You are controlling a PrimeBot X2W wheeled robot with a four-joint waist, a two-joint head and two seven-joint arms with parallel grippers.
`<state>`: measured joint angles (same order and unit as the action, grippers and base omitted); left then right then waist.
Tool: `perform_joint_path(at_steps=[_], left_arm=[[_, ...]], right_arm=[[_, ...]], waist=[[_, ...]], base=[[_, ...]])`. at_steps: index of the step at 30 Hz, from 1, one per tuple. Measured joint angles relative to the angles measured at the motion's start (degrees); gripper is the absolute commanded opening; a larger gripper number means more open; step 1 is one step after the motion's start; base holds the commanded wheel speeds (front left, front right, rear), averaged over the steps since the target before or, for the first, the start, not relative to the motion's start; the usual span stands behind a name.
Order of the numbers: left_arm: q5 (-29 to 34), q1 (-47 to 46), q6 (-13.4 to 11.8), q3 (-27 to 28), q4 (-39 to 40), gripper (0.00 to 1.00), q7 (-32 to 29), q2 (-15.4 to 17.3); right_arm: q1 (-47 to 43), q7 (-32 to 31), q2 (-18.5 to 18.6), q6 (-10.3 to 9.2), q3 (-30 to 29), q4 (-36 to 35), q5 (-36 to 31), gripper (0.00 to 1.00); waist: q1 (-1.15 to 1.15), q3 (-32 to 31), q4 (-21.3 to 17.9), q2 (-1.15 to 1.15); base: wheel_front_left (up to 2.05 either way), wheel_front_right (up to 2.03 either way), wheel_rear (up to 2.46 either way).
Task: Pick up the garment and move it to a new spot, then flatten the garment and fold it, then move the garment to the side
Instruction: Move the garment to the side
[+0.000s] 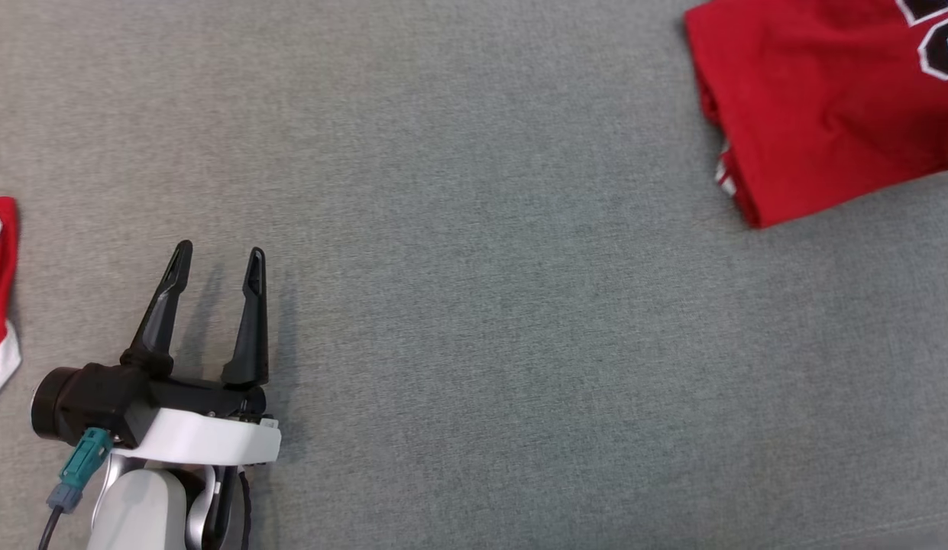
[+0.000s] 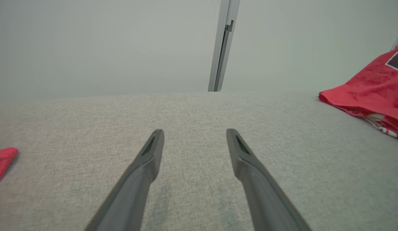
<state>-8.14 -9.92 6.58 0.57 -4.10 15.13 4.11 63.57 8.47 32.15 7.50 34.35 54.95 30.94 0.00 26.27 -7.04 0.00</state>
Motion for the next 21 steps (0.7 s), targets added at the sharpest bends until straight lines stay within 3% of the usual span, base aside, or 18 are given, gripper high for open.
perform_joint_path(at_steps=[5,15,17,18,21], left_arm=[[0.34,-0.36,0.24,-0.01,0.65,1.00,0.00,0.01],[0.67,-1.09,0.41,-0.68,1.15,1.00,0.00,-0.09],[0.79,-1.10,0.42,-0.64,1.26,1.00,0.00,-0.13],[0.85,-1.10,0.42,-0.57,1.33,1.00,0.00,-0.16],[0.92,-1.10,0.42,-0.37,1.54,1.00,0.00,-0.26]], right_arm=[[3.01,-1.04,2.93,0.00,0.58,0.55,1.33,0.00],[6.01,-1.87,4.76,0.00,1.57,4.00,2.10,0.01],[6.36,-1.18,4.81,0.00,1.85,5.11,1.72,0.43],[6.60,-0.44,4.88,0.00,1.89,5.58,1.20,1.00],[7.76,1.31,4.88,0.00,1.66,7.78,0.15,1.00]], waist=[[0.00,1.29,-0.80,0.00],[0.00,2.80,0.31,0.00],[0.00,3.02,0.55,0.00],[0.00,3.13,0.65,0.00],[0.00,3.34,0.83,0.00]], base=[[0.00,0.00,0.00],[0.00,0.00,0.00],[0.00,0.00,0.00],[0.00,0.00,0.00],[0.00,0.00,0.00]])
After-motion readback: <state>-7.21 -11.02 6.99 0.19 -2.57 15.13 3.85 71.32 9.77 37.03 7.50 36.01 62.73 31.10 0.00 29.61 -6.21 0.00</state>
